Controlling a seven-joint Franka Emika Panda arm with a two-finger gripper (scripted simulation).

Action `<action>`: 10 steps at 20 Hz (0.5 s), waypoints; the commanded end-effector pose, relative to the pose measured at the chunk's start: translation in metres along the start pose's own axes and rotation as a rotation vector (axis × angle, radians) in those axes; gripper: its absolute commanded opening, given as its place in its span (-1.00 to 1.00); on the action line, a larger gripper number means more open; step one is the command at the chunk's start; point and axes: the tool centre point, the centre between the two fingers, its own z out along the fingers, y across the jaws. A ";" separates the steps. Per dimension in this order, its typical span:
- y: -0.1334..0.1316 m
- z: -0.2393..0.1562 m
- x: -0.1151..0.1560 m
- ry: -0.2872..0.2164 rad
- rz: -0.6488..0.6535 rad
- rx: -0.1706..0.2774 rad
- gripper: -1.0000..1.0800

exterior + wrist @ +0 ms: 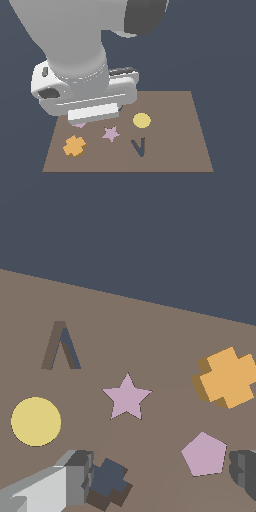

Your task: Insert a designated object into the corresponding slot on a board.

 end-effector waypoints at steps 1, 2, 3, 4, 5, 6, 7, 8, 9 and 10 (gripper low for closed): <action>0.013 0.008 0.004 0.003 -0.056 0.001 0.92; 0.019 0.012 0.005 0.005 -0.079 0.001 0.92; 0.025 0.015 0.008 0.006 -0.104 0.001 0.92; 0.030 0.018 0.010 0.007 -0.128 0.002 0.92; 0.035 0.022 0.012 0.009 -0.152 0.002 0.92; 0.041 0.025 0.015 0.010 -0.175 0.002 0.92; 0.045 0.028 0.017 0.011 -0.197 0.002 0.92; 0.050 0.031 0.020 0.013 -0.218 0.003 0.92; 0.054 0.034 0.022 0.014 -0.239 0.003 0.92; 0.058 0.037 0.025 0.015 -0.258 0.003 0.92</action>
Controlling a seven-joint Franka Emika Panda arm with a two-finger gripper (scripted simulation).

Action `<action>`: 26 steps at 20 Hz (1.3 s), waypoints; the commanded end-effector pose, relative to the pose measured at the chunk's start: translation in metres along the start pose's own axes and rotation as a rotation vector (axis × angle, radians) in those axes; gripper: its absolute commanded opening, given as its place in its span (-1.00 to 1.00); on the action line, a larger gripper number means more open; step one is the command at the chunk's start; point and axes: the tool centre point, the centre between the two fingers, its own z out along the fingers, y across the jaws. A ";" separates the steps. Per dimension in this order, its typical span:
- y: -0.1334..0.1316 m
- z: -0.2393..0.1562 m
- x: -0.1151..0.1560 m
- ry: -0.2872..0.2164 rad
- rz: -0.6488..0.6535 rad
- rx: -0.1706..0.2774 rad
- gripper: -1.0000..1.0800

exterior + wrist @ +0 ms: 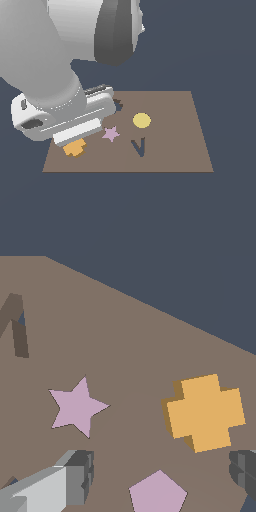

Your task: Insert a designated object into the corresponding slot on a board.

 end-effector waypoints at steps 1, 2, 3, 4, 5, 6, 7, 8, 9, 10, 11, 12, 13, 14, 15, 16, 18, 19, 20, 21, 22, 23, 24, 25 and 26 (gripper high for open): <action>0.011 0.007 0.004 0.004 -0.052 0.000 0.92; 0.015 0.009 0.006 0.005 -0.069 0.001 0.92; 0.019 0.012 0.007 0.005 -0.086 0.001 0.92; 0.023 0.014 0.009 0.006 -0.101 0.001 0.92; 0.026 0.016 0.010 0.007 -0.116 0.001 0.92; 0.029 0.018 0.012 0.008 -0.129 0.001 0.92; 0.032 0.019 0.014 0.008 -0.141 0.001 0.92; 0.034 0.021 0.015 0.009 -0.153 0.001 0.92; 0.036 0.022 0.016 0.010 -0.163 0.001 0.92; 0.038 0.023 0.018 0.010 -0.172 0.001 0.92; 0.040 0.025 0.019 0.010 -0.180 0.002 0.92; 0.041 0.026 0.020 0.011 -0.187 0.002 0.92; 0.042 0.026 0.020 0.011 -0.193 0.002 0.92; 0.043 0.027 0.021 0.011 -0.198 0.002 0.92; 0.044 0.027 0.022 0.011 -0.202 0.002 0.92; 0.045 0.028 0.022 0.012 -0.205 0.002 0.92; 0.045 0.028 0.023 0.012 -0.208 0.002 0.92; 0.045 0.028 0.023 0.012 -0.208 0.002 0.92; 0.045 0.028 0.023 0.012 -0.207 0.002 0.92; 0.045 0.028 0.023 0.011 -0.205 0.002 0.92; 0.044 0.027 0.023 0.011 -0.203 0.002 0.92; 0.044 0.027 0.022 0.011 -0.202 0.002 0.92; 0.044 0.027 0.022 0.011 -0.201 0.002 0.92; 0.044 0.027 0.022 0.011 -0.203 0.002 0.92; 0.044 0.028 0.022 0.011 -0.203 0.002 0.92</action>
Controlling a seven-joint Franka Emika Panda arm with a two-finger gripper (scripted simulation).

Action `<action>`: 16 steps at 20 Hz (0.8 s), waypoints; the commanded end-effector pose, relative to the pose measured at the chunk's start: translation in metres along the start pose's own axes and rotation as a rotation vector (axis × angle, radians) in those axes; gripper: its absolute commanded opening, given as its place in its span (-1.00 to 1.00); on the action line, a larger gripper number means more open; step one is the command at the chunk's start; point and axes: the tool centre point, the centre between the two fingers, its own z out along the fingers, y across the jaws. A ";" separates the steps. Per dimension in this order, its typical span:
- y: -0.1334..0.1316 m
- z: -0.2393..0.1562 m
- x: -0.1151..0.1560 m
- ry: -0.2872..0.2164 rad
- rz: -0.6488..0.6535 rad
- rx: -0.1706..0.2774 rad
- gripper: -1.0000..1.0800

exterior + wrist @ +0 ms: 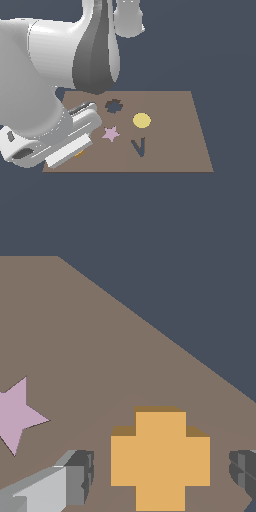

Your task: Insert a designated object into the corresponding slot on a board.

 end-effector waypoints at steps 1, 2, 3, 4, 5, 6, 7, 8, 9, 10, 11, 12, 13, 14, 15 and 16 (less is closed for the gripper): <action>0.000 0.002 0.000 0.000 0.000 0.000 0.92; 0.000 0.004 0.000 0.000 0.000 0.000 0.92; 0.000 0.008 0.000 0.000 0.001 0.000 0.92; 0.000 0.012 0.000 0.000 0.001 0.000 0.92; -0.001 0.015 0.000 0.000 0.001 0.000 0.92; 0.000 0.018 0.000 0.000 0.002 0.000 0.92; -0.001 0.019 0.000 0.000 0.002 0.000 0.92; -0.001 0.020 0.000 0.000 0.002 0.000 0.92; -0.001 0.020 0.000 0.000 0.002 0.000 -1.00; -0.001 0.020 0.000 0.000 0.002 0.000 -1.00; -0.001 0.020 0.000 0.000 0.002 0.000 -1.00; -0.001 0.020 0.000 0.000 0.002 0.000 -1.00; -0.001 0.020 0.000 0.000 0.002 0.000 -1.00; -0.001 0.020 0.000 0.000 0.002 0.000 -1.00; -0.001 0.020 0.000 0.000 0.002 0.000 -1.00; -0.001 0.020 0.000 0.000 0.002 0.000 -1.00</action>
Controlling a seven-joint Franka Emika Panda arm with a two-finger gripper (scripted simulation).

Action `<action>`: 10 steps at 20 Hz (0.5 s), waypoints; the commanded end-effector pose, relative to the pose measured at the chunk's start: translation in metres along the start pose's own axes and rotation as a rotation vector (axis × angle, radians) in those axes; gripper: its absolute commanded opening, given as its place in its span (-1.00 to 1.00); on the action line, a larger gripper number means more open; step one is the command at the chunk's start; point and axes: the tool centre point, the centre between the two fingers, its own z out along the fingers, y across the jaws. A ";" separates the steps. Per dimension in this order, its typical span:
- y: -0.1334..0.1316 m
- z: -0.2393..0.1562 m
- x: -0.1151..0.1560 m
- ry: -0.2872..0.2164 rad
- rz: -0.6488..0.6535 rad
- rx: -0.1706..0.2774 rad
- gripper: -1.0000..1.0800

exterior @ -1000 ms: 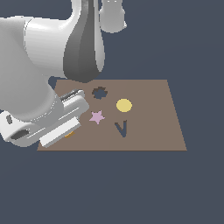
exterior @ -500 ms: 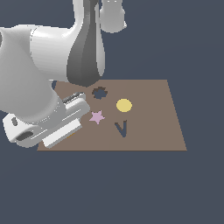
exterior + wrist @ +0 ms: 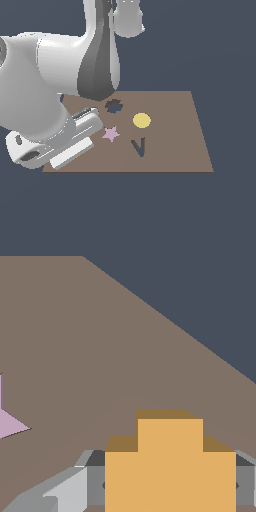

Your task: Insert a designated object into the corresponding slot on a board.

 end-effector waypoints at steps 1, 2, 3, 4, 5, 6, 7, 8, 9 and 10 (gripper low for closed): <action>-0.001 0.001 0.000 0.000 -0.001 0.001 -1.00; -0.001 0.001 0.000 0.000 -0.001 0.001 -1.00; 0.000 0.000 0.000 0.000 0.000 0.000 -1.00; 0.000 -0.001 0.000 0.000 0.000 0.000 -1.00; 0.000 -0.002 0.000 0.000 0.000 0.001 -1.00; 0.000 -0.004 0.000 0.000 0.000 0.001 -1.00; -0.001 -0.004 0.000 0.000 -0.001 0.001 -1.00; -0.001 -0.002 0.000 -0.001 0.000 0.002 -1.00; -0.001 -0.002 0.000 -0.001 0.000 0.002 -1.00; -0.001 -0.002 0.000 -0.001 0.002 0.002 -1.00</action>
